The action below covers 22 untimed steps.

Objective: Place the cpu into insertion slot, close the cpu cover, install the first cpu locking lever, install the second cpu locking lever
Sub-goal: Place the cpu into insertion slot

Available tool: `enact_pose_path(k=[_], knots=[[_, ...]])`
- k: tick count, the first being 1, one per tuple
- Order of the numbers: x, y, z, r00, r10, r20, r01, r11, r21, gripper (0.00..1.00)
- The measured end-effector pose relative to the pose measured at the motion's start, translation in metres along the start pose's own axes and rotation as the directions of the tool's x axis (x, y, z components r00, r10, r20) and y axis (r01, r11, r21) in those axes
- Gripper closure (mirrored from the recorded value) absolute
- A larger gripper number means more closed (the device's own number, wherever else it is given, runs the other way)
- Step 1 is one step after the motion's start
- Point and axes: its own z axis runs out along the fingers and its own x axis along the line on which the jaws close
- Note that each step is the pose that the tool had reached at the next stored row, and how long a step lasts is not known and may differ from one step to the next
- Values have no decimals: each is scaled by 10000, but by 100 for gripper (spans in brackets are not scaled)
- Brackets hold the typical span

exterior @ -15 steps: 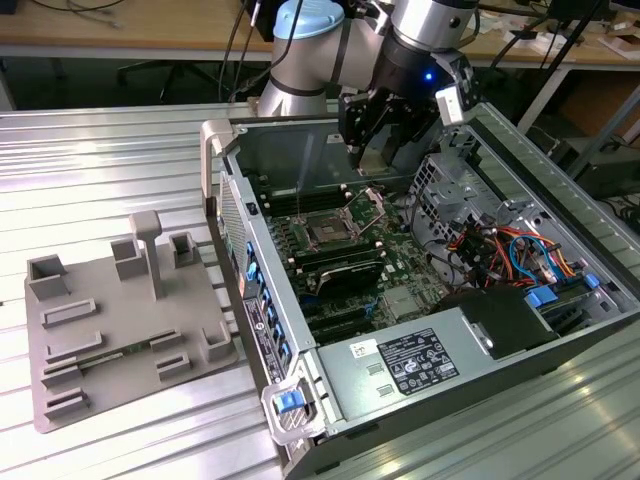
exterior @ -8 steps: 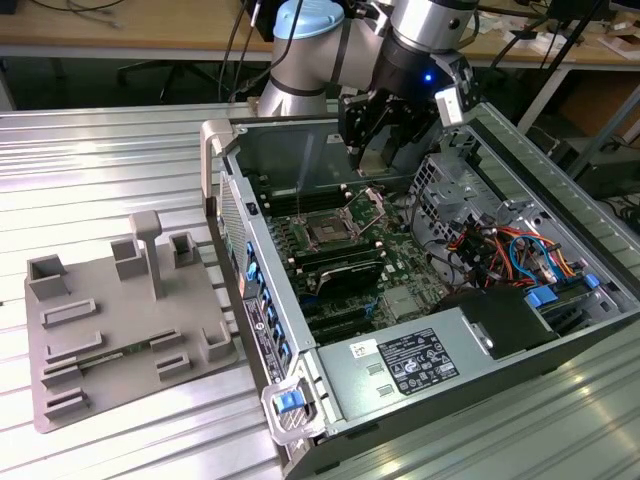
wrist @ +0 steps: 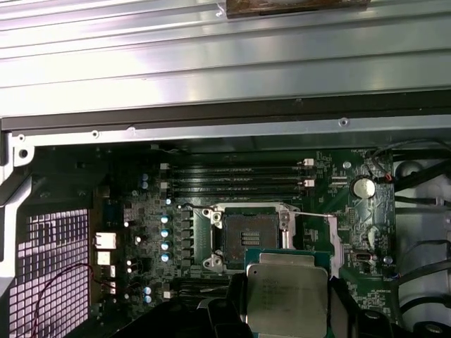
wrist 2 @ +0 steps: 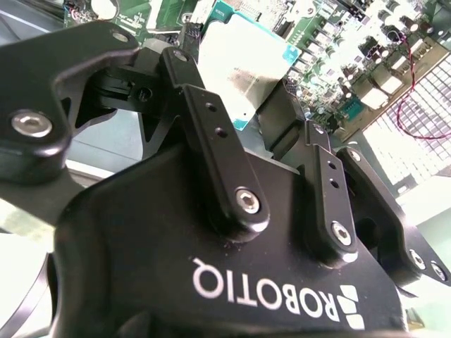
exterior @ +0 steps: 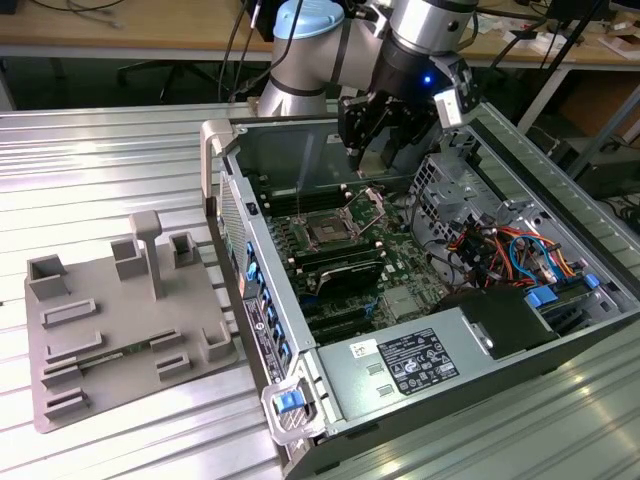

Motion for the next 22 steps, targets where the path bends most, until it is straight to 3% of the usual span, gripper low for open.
enact_pose_path(k=[22], knots=[[-1, -1, 48, 10000, 1, 2, -1, 10000, 71, 45]])
